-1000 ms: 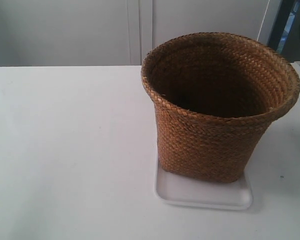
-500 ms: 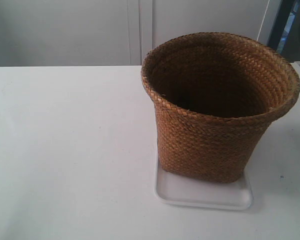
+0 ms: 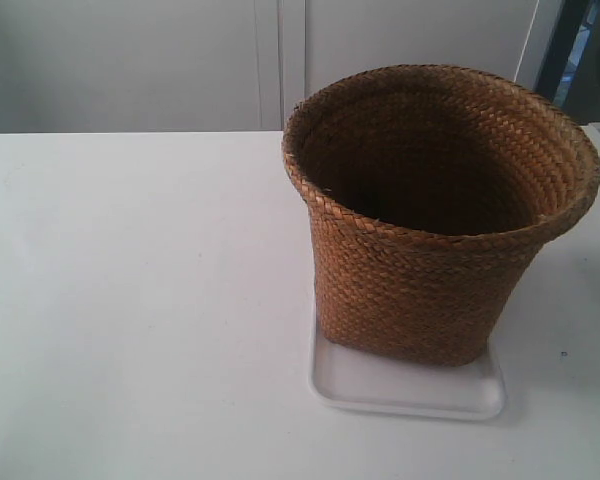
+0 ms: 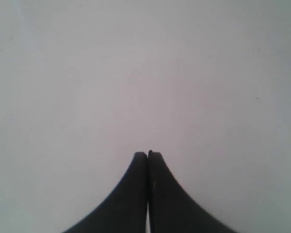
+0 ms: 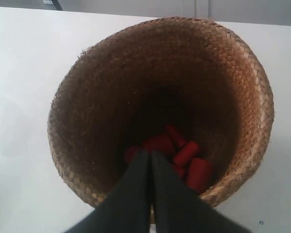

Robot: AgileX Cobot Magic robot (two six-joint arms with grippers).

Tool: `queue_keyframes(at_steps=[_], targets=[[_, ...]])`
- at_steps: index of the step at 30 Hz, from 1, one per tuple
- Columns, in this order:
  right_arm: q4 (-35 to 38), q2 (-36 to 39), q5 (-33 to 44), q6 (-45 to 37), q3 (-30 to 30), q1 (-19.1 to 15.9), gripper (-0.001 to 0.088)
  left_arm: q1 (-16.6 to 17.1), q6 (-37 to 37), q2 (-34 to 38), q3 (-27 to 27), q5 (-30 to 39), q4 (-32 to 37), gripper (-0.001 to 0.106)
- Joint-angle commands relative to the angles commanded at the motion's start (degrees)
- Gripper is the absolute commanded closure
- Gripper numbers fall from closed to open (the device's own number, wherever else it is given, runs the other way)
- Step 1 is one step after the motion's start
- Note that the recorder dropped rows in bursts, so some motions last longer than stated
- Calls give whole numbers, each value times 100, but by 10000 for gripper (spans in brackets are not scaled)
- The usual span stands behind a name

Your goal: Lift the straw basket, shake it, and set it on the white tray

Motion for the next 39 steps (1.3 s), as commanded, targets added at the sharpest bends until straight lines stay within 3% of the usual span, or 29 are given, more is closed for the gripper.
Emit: queue_keyframes(at_steps=[19,22,26,31,36,39], targets=[[-11,0,0,-15,0,0,868,0,0,0,0,0,0,1053],[-282,0,26,-520,0,0,868,0,0,0,0,0,0,1053],[-755,-74,134,-548,217,0,868,0,0,0,0,0,0,1053],[-1179,-822,-1068,-523,1531,0,868,0,0,0,0,0,0,1053],[-1320,-2100,-2685,-523,3224,0,868,0,0,0,0,0,0,1053],[-1320,-2959,-3089,-477,3982,0,868,0,0,0,0,0,0,1053]])
